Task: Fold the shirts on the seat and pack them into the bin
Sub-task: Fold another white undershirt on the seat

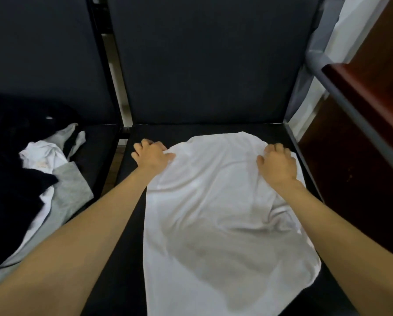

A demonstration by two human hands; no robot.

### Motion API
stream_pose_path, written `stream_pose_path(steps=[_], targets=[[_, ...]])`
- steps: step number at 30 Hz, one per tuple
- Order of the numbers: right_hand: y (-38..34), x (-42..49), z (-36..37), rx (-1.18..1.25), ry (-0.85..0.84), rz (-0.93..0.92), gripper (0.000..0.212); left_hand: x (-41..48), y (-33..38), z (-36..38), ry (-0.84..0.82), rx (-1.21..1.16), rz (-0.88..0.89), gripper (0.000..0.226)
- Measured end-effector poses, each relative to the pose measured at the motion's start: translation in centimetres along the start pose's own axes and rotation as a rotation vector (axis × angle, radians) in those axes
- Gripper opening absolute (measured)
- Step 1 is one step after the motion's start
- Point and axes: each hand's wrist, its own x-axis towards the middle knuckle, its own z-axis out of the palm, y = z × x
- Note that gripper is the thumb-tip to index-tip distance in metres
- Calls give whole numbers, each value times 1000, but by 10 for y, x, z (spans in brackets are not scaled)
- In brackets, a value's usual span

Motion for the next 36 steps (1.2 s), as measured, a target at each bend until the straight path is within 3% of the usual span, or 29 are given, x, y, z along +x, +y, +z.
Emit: stream_pose_path(steps=[3, 5, 8, 12, 14, 18, 21, 23, 27, 29, 32, 36], targets=[[5, -1, 2, -31, 36, -61, 37, -10, -1, 1, 64, -257, 162, 9], [6, -5, -3, 30, 85, -88, 31, -27, -6, 1, 106, -416, 263, 22], [6, -13, -21, 292, 145, -113, 16, -42, -16, -9, 204, -549, 373, 23], [1, -1, -50, 791, -207, 123, 9, -29, -21, -30, 315, -514, 451, 27], [-1, 13, -58, 793, -245, 139, 14, -16, -18, -36, 353, -424, 444, 26], [-18, 38, -58, 590, 62, 60, 19, 13, -8, -44, 399, -250, 447, 29], [-27, 44, -46, 387, 287, 62, 28, 9, 2, -28, 417, -3, 257, 67], [-29, 39, -36, 294, 349, 31, 39, -11, 8, -8, 380, 76, 240, 75], [-29, 12, -12, 230, 165, -207, 31, -50, 9, 33, 87, 81, 379, 63], [-25, -4, -6, 209, -15, -202, 35, -57, 3, 46, -34, 98, 370, 66], [-22, -24, -10, 27, -221, -237, 35, -52, -13, 45, -89, 226, 411, 67], [-22, -37, -25, 138, -360, -266, 29, -34, -36, 21, -167, 218, 424, 61]])
